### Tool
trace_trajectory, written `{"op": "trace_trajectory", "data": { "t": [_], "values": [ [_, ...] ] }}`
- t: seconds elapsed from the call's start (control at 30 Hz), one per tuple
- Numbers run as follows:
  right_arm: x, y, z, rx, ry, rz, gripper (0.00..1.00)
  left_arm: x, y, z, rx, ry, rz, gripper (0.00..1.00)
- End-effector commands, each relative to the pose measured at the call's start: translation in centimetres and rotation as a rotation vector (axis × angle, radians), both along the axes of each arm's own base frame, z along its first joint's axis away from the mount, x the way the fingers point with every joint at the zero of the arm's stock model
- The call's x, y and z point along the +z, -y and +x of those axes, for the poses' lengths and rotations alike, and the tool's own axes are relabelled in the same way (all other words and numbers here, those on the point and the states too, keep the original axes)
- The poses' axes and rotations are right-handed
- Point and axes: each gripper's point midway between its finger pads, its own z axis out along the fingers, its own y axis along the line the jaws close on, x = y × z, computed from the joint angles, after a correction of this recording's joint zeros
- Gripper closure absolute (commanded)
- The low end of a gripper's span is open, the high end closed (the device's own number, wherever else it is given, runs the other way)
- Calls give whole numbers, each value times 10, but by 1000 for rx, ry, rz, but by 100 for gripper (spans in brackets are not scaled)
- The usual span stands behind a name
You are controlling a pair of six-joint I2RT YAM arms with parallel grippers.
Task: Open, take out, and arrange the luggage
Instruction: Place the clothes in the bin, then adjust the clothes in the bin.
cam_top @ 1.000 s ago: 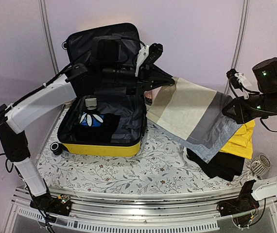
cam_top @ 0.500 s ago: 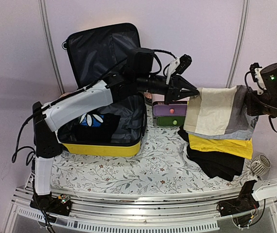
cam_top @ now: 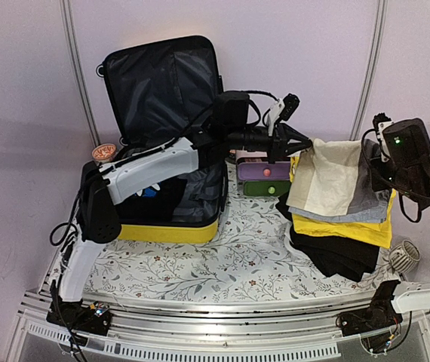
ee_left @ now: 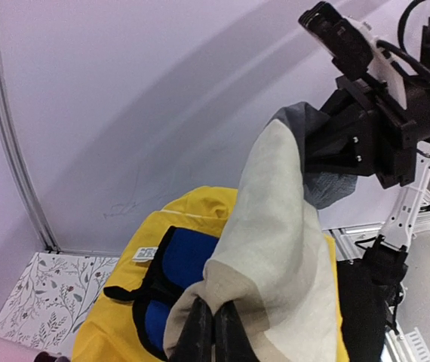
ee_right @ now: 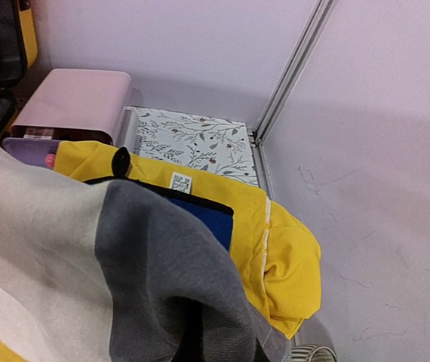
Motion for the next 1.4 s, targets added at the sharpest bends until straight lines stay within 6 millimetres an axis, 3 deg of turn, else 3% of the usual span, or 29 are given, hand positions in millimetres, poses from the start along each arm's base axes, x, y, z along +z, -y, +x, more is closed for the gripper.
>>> {"op": "trace_trajectory", "data": {
  "t": [0.0, 0.2, 0.23, 0.27, 0.3, 0.33, 0.4, 0.47, 0.57, 0.63, 0.7, 0.8, 0.97, 1.0, 1.03, 1.07, 1.17, 1.27, 1.37],
  "values": [
    [8, 9, 30, -50, 128, -34, 97, -9, 9, 31, 73, 37, -81, 100],
    [-16, 47, 69, -168, 116, -132, 97, -30, 20, 64, 199, 58, -150, 100],
    [-20, 53, 74, -193, 105, -147, 86, -33, 22, 68, 210, 67, -158, 100],
    [-24, 56, 79, -205, 91, -156, 62, -35, 23, 71, 224, 75, -164, 100],
    [-27, 60, 82, -226, 80, -175, 35, -37, 23, 74, 237, 82, -169, 87],
    [-27, 63, 85, -250, 74, -193, 23, -37, 23, 76, 250, 87, -175, 73],
    [-27, 64, 90, -261, 57, -225, 21, -32, 20, 80, 277, 92, -186, 46],
    [-16, 66, 90, -265, 79, -222, 19, -23, 17, 80, 290, 109, -195, 27],
    [3, 67, 85, -263, 118, -213, 16, -5, 7, 78, 322, 131, -198, 18],
    [15, 72, 80, -279, 130, -229, 13, 18, -5, 73, 348, 151, -208, 9],
    [36, 76, 74, -292, 163, -224, 13, 28, -16, 70, 374, 159, -202, 6],
    [52, 61, 73, -190, 175, -154, 18, 36, -28, 62, 382, 154, -186, 3],
    [60, -47, 77, 379, 171, 178, 35, 51, -57, 53, 429, 78, -153, 2],
    [54, -70, 80, 468, 136, 257, 45, 51, -64, 55, 451, 48, -140, 2],
    [46, -117, 89, 626, 50, 483, 93, 43, -93, 63, 539, -72, -56, 2],
    [46, -125, 91, 650, 39, 539, 98, 55, -110, 63, 582, -111, -59, 2],
    [51, -138, 96, 751, 63, 676, 99, 48, -142, 63, 610, -184, -10, 2],
    [42, -127, 108, 771, 45, 851, 99, 32, -177, 62, 591, -234, 22, 2],
    [12, -106, 118, 710, -13, 1001, 99, 11, -219, 71, 656, -302, 46, 2]
  ]
}}
